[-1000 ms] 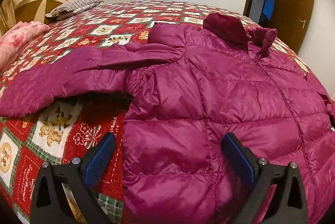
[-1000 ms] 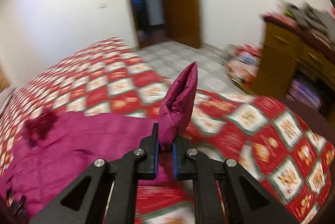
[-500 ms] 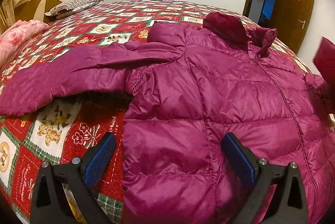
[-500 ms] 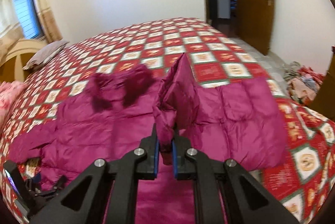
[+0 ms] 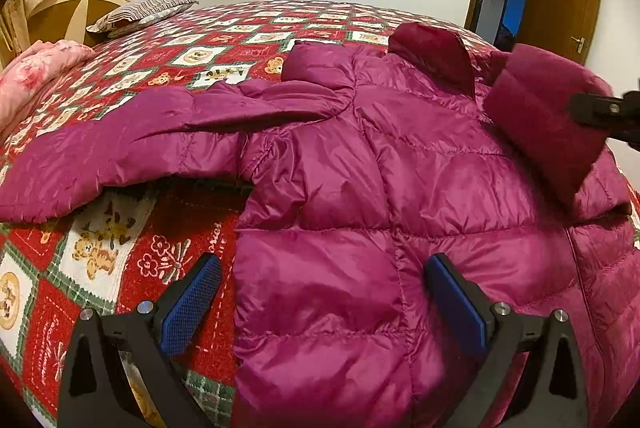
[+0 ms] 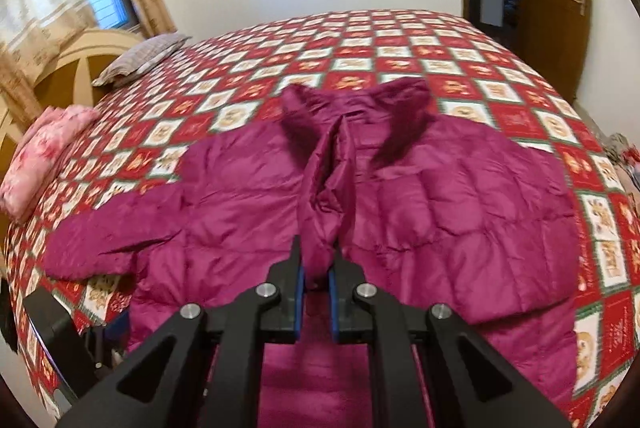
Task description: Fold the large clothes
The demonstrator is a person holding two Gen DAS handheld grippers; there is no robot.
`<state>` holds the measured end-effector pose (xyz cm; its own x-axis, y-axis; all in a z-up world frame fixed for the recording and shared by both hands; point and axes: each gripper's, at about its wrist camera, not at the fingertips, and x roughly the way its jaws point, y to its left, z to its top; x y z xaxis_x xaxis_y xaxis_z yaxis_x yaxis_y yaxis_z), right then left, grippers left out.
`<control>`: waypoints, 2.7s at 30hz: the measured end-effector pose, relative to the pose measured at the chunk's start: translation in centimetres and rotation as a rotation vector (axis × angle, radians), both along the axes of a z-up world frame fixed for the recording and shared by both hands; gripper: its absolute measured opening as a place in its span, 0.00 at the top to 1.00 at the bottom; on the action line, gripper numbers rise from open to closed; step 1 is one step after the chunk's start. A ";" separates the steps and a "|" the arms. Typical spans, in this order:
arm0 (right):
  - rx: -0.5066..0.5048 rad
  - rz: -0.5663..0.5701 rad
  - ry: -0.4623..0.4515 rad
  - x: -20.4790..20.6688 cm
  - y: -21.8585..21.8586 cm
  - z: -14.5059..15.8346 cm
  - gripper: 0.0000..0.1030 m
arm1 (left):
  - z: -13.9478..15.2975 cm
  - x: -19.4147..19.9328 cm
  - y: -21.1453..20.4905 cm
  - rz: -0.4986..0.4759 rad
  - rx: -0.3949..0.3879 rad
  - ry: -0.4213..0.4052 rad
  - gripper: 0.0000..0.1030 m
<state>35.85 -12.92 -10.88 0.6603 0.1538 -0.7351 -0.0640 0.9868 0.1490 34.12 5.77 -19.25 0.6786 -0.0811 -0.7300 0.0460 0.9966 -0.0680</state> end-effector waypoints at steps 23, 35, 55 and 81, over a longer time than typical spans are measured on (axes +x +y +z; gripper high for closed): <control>0.174 0.264 0.187 4.7 7.7 -5.0 0.83 | 0.0 0.0 0.1 0.000 -0.025 -0.010 0.01; 0.154 0.163 -0.032 1.7 2.4 1.2 0.34 | 0.0 0.0 0.0 0.001 -0.012 -0.008 0.01; -0.301 -0.330 0.063 1.5 -14.6 -6.5 0.68 | 1.0 0.9 -0.7 0.009 0.036 0.039 0.01; -0.211 -0.372 -0.082 0.0 -15.9 -3.2 0.45 | 0.2 10.9 -7.9 0.080 0.147 0.044 0.01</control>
